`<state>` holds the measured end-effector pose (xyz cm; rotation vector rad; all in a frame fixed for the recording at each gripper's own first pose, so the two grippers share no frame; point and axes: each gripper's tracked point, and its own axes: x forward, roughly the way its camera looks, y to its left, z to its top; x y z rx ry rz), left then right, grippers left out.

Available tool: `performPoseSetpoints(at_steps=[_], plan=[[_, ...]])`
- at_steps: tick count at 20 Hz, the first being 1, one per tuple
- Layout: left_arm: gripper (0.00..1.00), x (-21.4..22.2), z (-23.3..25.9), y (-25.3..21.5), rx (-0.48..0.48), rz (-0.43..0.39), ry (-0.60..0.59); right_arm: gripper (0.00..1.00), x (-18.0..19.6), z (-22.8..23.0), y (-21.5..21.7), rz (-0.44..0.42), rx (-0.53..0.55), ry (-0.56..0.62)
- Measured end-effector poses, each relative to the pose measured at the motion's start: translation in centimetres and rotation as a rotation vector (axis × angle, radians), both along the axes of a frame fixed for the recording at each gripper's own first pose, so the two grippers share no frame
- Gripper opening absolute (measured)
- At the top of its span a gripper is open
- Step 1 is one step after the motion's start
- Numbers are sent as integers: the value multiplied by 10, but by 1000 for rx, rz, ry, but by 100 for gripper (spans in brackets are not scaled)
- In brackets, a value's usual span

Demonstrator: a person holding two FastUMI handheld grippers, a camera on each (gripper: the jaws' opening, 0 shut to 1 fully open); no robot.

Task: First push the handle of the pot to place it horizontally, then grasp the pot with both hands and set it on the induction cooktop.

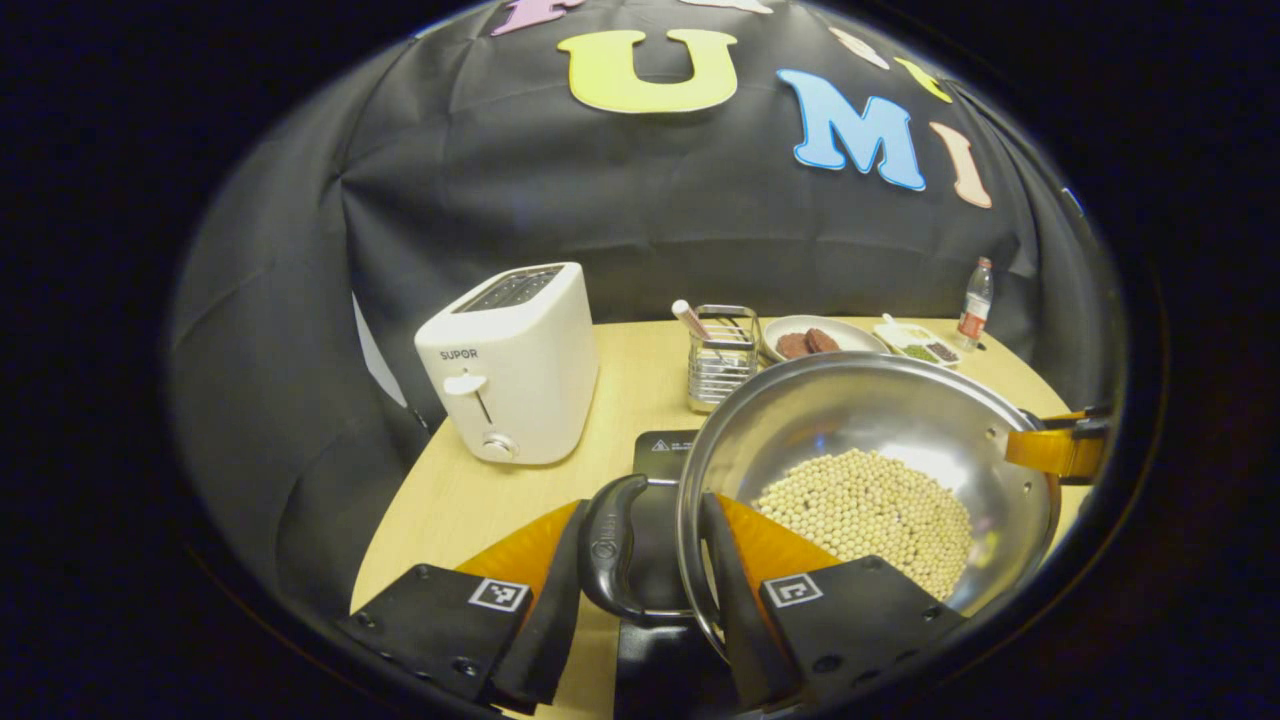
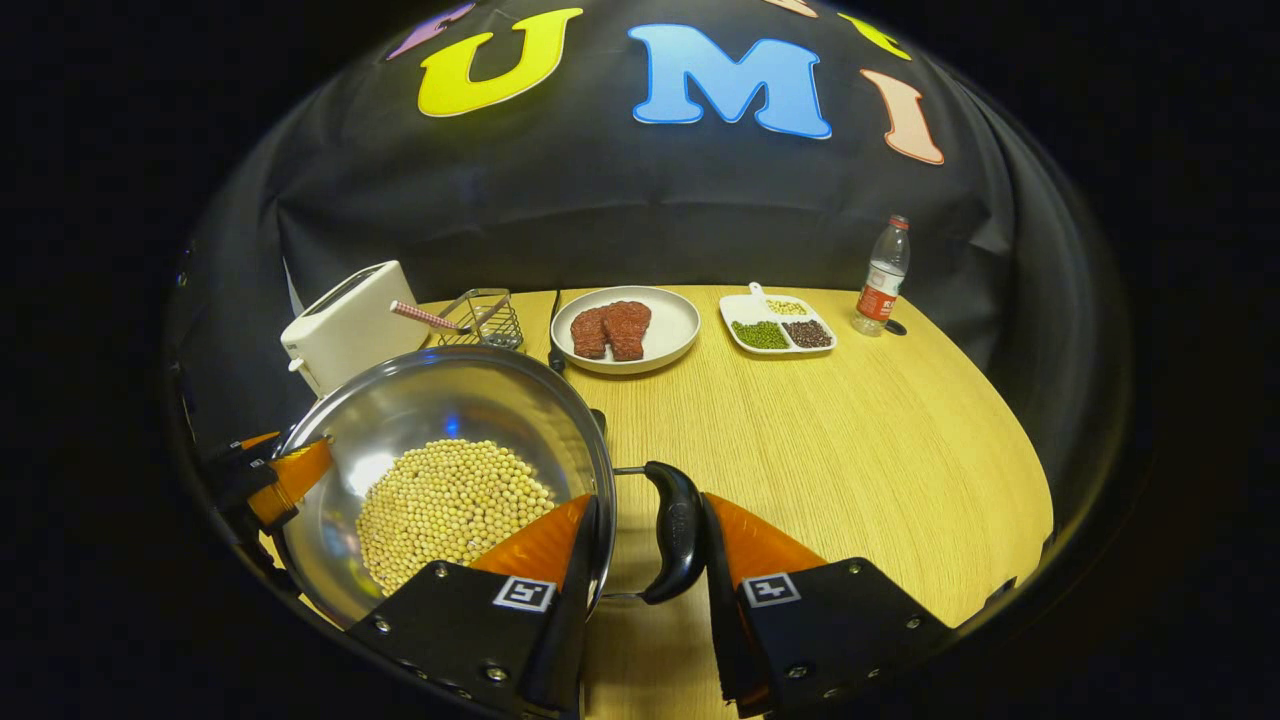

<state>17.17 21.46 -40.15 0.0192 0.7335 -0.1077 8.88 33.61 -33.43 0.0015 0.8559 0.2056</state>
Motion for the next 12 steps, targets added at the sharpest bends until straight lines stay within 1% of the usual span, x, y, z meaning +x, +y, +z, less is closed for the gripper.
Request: performPoseSetpoints(at_steps=[1,2,3,4,5,6,7,8,9,12], plan=[[72,-1,2,2,13,12,-3,54,0,0,1,14,7,-4],[74,3,7,5,37,25,-31,57,1,5,3,31,19,-26],[83,7,17,8,62,40,-66,61,4,14,4,40,33,-59],[91,11,29,12,83,58,-100,53,6,24,7,54,62,-92],[100,10,43,13,94,75,-127,73,8,34,7,61,80,-127],[97,11,55,11,97,89,-149,84,10,46,1,63,76,-160],[100,11,70,8,97,102,-176,99,12,51,-4,69,70,-191],[100,10,84,3,96,109,-198,98,12,58,-7,75,69,-209],[98,8,99,-3,95,114,-227,98,10,64,-12,81,75,-220],[98,-2,137,-35,68,115,-295,98,8,86,-39,77,71,-268]])
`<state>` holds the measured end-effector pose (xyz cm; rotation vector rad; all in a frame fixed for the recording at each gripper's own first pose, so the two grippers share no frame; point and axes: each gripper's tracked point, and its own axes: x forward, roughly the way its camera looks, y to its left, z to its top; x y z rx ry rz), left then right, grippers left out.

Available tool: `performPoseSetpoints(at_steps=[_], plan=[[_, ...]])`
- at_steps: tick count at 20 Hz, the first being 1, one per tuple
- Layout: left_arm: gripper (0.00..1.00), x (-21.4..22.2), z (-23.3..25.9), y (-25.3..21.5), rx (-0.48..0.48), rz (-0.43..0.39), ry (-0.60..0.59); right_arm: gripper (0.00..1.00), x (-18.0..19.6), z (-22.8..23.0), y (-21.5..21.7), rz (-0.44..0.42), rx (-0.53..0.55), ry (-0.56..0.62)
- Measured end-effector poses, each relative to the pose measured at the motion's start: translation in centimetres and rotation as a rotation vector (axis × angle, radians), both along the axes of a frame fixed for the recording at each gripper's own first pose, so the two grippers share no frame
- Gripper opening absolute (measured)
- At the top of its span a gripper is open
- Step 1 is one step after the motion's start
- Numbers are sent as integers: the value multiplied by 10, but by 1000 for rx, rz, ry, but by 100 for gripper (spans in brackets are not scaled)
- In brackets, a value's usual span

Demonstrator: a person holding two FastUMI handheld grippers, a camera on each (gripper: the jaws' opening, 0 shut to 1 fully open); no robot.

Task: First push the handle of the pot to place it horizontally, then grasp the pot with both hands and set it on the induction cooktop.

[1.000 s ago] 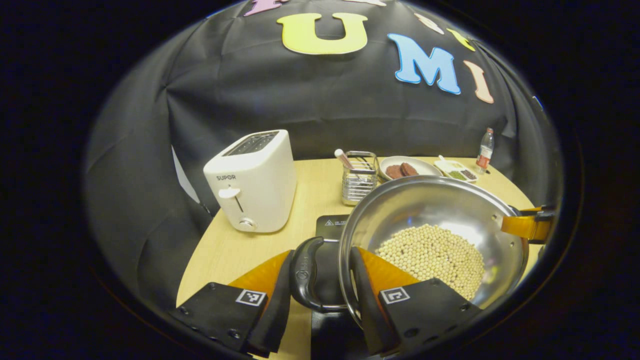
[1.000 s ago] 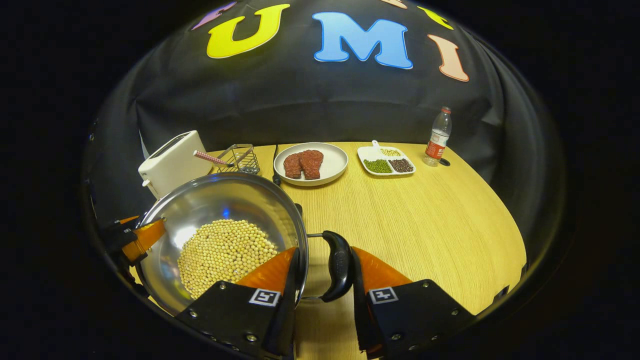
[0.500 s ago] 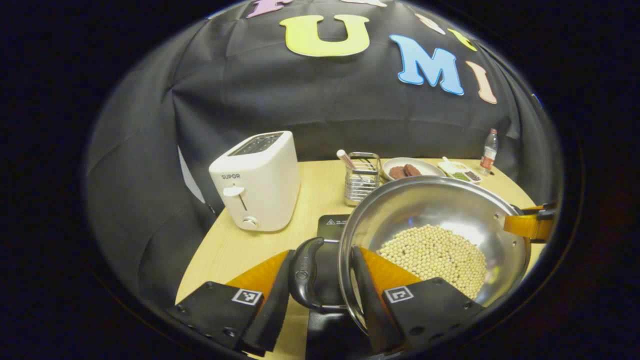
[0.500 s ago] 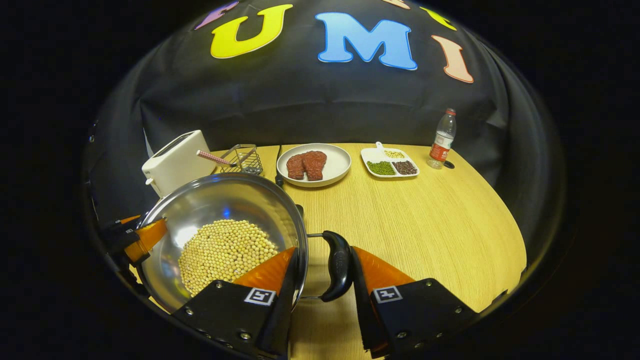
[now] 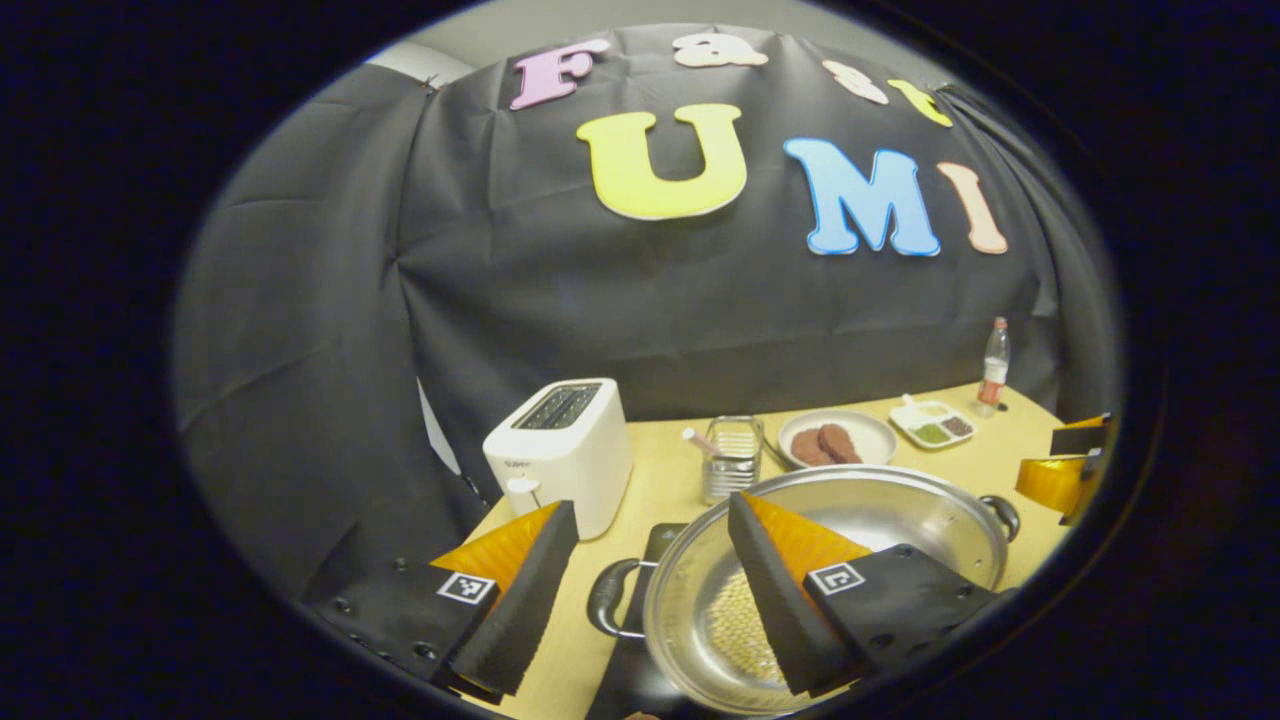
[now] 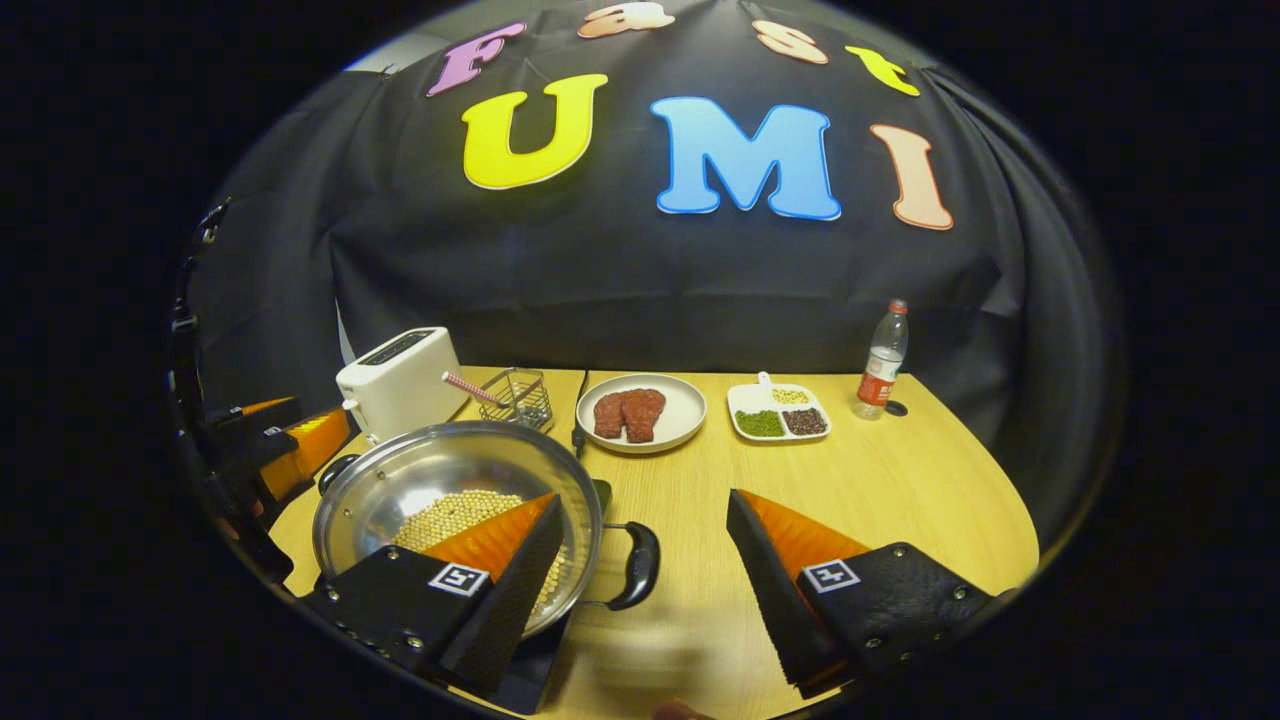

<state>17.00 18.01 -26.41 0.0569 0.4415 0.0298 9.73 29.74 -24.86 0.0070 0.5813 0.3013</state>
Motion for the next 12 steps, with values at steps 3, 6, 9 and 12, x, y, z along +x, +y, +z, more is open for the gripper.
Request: performPoseSetpoints(at_steps=[3,6,9,12], plan=[[98,-13,33,-40,-29,-25,-57,98,-6,26,-35,-12,-14,-67],[98,-24,64,-89,-61,-63,-102,98,-14,53,-70,-30,-8,-114],[100,-43,97,-133,-84,-113,-138,98,-24,78,-110,-57,-6,-163],[100,-63,129,-172,-93,-141,-191,98,-38,98,-147,-83,-7,-212]])
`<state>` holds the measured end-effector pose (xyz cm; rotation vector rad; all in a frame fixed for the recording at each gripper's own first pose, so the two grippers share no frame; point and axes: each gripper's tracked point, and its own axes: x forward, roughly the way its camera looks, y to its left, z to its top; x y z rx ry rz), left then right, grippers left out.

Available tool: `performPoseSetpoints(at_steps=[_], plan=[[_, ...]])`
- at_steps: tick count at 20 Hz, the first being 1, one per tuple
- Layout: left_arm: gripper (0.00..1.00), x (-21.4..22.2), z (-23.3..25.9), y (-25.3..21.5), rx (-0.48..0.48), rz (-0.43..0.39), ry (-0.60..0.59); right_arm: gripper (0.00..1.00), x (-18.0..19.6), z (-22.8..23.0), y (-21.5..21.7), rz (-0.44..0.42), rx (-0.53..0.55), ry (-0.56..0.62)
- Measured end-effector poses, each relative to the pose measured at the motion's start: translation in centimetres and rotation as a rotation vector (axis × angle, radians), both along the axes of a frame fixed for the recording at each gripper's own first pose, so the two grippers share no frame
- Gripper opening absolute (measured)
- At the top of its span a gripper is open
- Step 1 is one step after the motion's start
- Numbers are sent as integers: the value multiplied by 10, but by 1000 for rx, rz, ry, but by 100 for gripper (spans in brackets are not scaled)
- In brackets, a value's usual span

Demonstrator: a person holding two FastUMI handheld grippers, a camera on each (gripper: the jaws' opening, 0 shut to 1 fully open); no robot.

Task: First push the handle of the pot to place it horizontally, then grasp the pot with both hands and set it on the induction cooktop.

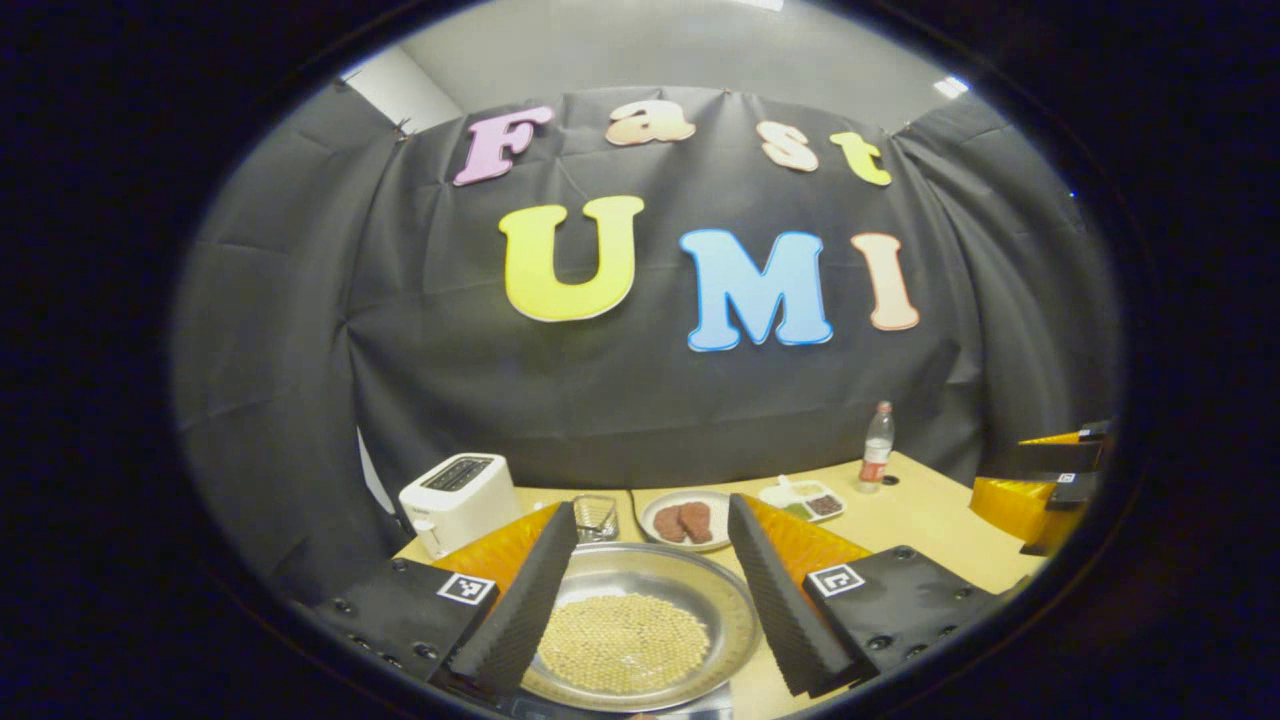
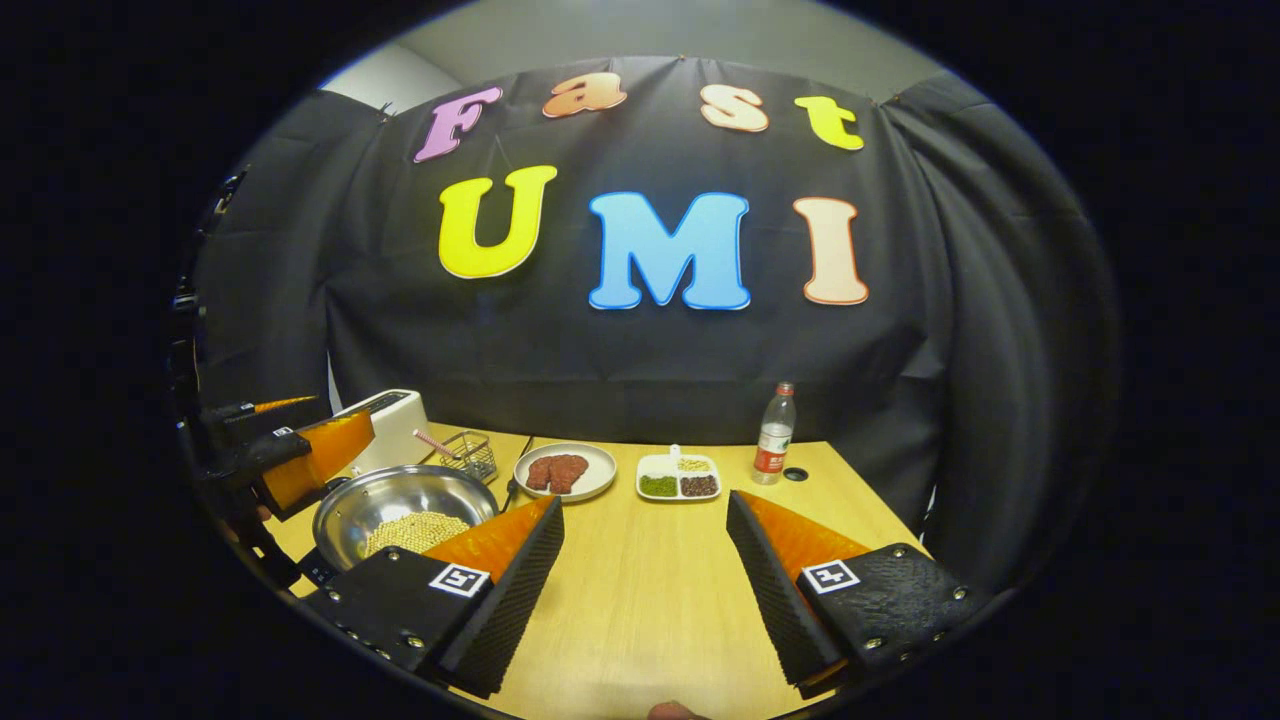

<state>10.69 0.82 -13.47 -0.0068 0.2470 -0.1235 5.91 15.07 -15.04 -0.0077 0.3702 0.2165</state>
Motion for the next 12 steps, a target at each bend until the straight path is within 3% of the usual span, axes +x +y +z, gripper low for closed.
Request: performPoseSetpoints(at_steps=[8,12], plan=[[98,-68,62,-62,5,-32,-94,98,-46,34,-77,-51,30,-99],[98,-93,80,-74,2,-58,-117,98,-64,64,-96,-76,67,-172]])
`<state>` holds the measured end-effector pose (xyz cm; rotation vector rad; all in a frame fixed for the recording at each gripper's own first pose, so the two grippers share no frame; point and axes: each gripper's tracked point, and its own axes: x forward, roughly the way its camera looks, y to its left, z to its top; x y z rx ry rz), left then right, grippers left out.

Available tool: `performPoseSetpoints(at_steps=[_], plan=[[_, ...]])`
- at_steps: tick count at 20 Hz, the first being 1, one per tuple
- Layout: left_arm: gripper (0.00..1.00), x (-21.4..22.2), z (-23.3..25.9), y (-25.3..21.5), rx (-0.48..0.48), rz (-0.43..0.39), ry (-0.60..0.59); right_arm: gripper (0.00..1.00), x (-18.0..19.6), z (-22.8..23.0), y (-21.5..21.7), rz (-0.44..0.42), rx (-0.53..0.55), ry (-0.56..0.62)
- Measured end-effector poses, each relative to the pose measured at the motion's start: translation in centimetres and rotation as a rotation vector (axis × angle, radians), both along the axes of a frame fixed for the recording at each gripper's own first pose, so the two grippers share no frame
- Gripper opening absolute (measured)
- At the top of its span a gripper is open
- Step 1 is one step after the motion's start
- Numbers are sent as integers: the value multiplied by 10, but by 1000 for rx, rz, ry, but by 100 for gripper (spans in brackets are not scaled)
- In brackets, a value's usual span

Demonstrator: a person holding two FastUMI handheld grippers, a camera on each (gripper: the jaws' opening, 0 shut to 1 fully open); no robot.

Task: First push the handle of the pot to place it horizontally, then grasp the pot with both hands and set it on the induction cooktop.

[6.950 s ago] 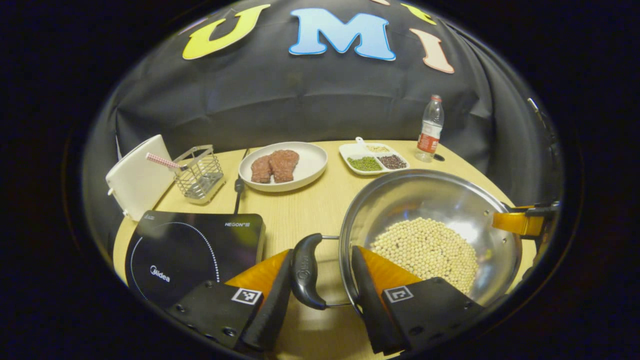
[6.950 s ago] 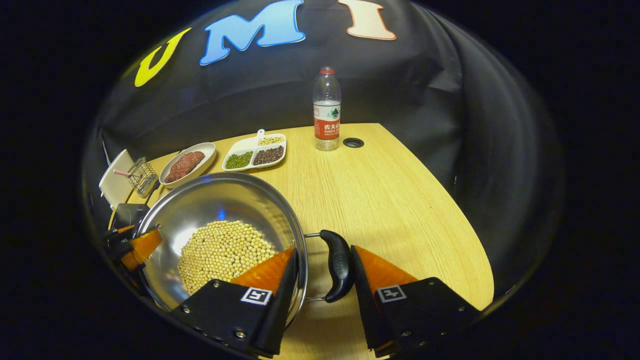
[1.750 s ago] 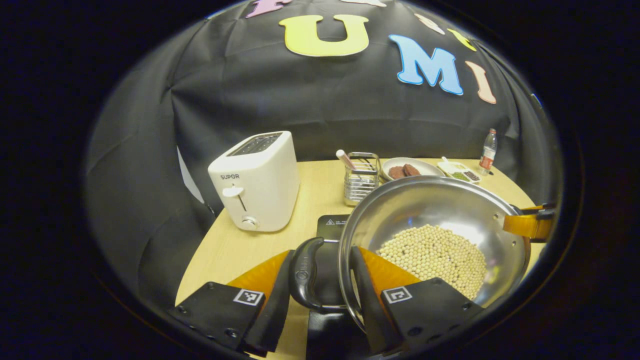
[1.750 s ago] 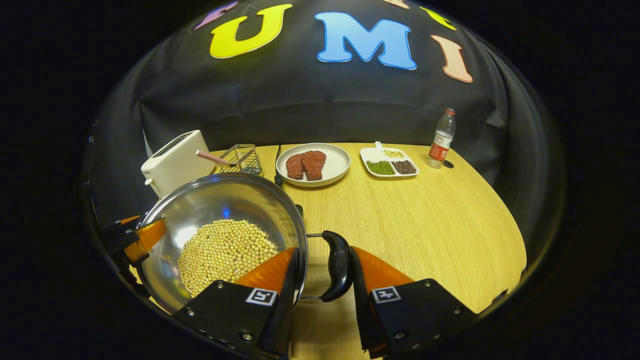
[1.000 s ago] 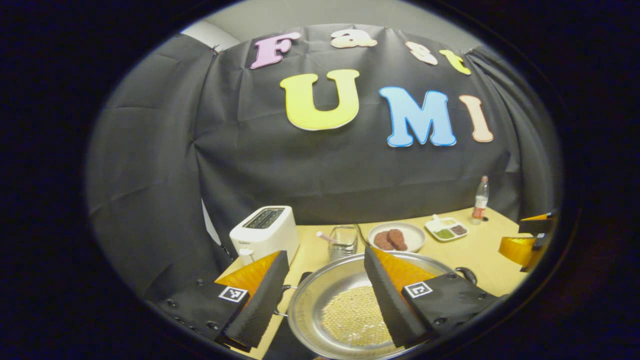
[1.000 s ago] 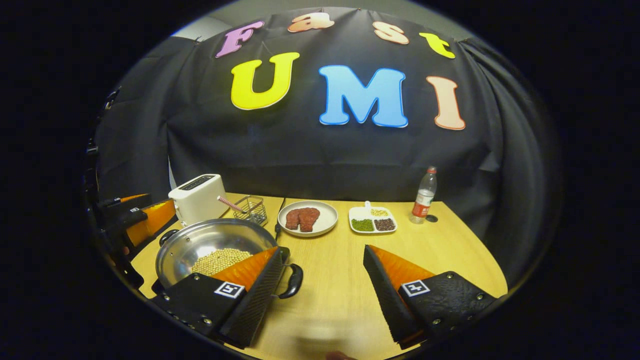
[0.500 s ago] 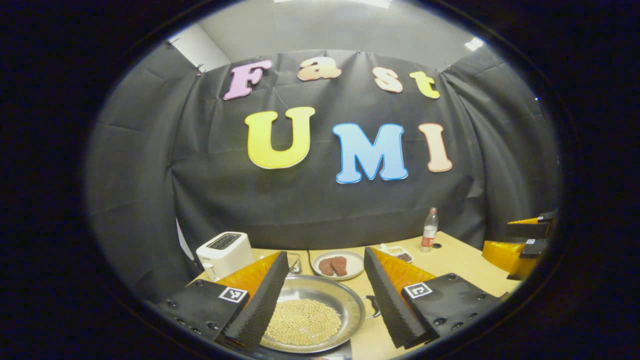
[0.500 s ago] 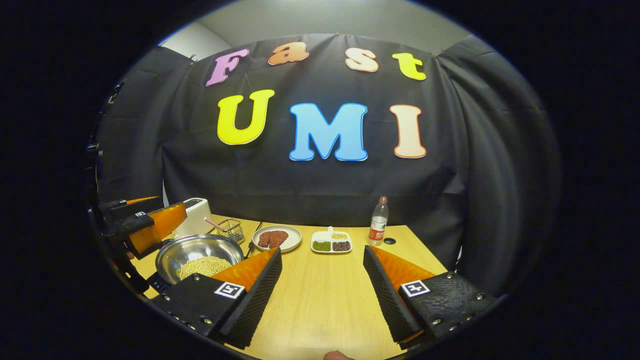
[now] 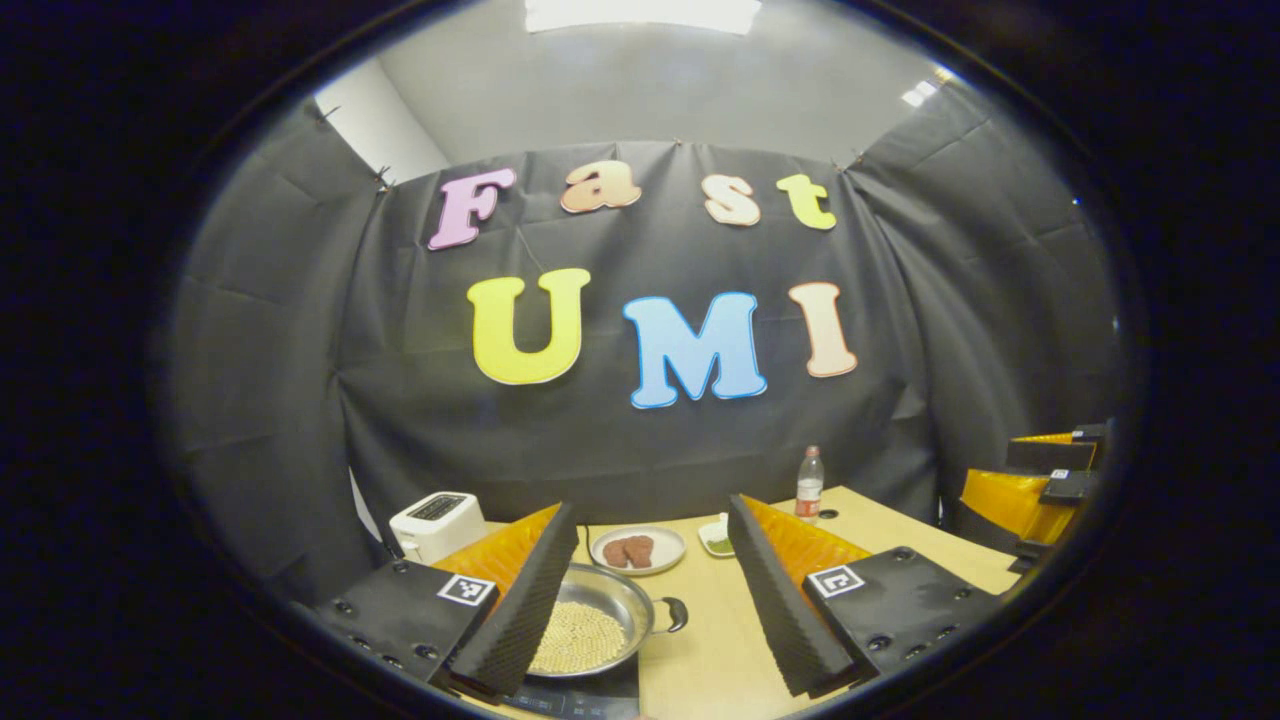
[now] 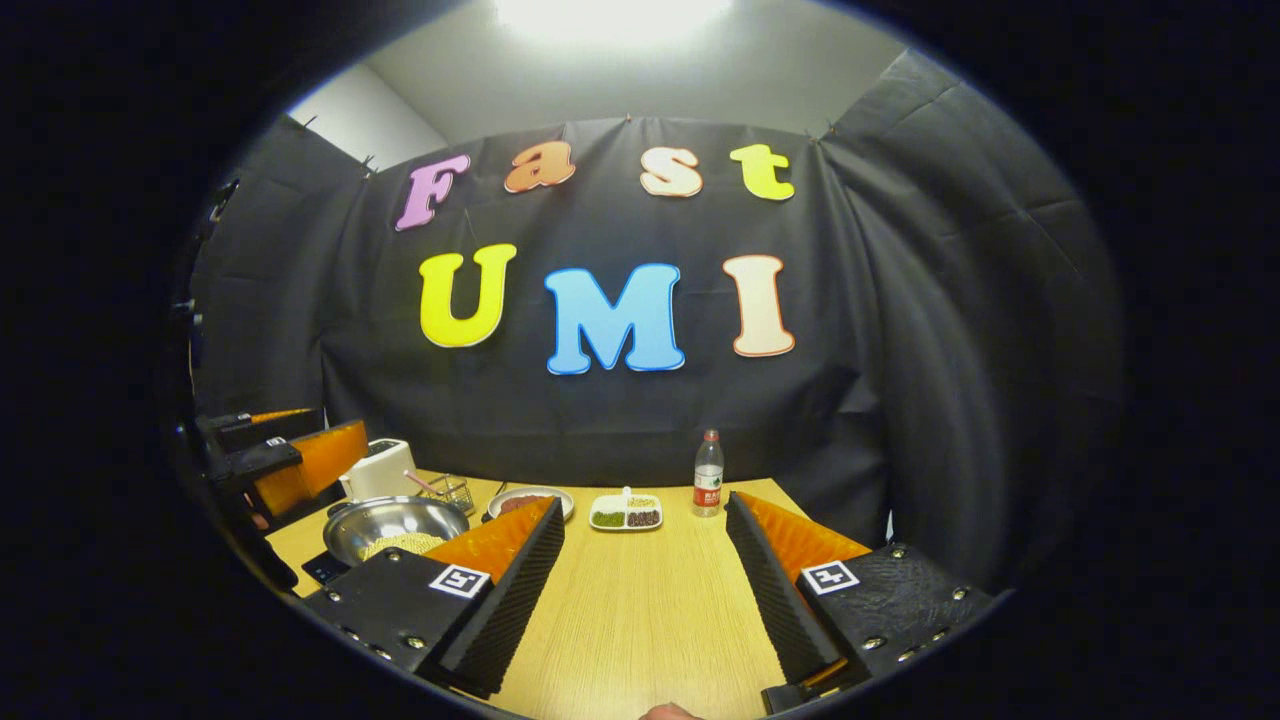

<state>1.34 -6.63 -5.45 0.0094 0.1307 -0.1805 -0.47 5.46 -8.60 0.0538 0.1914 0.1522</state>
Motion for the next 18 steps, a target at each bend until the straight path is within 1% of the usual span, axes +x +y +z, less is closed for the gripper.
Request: performPoseSetpoints(at_steps=[2,3,6,7,9,14,18], plan=[[93,-10,7,-1,3,-16,-12,98,-5,9,-8,-26,-15,-17],[90,-14,10,0,6,-19,-16,98,-9,12,-6,-27,-6,-21],[90,-24,14,10,-21,-3,-10,98,-17,23,4,-13,8,-46],[100,-25,15,15,-32,7,-9,98,-19,25,4,-18,5,-53],[90,-27,17,26,-37,20,-11,98,-22,30,10,-23,4,-69],[91,-33,24,48,-22,44,-35,98,-25,34,22,-23,31,-74],[90,-36,25,54,-27,53,-35,98,-26,30,30,-15,45,-58]])
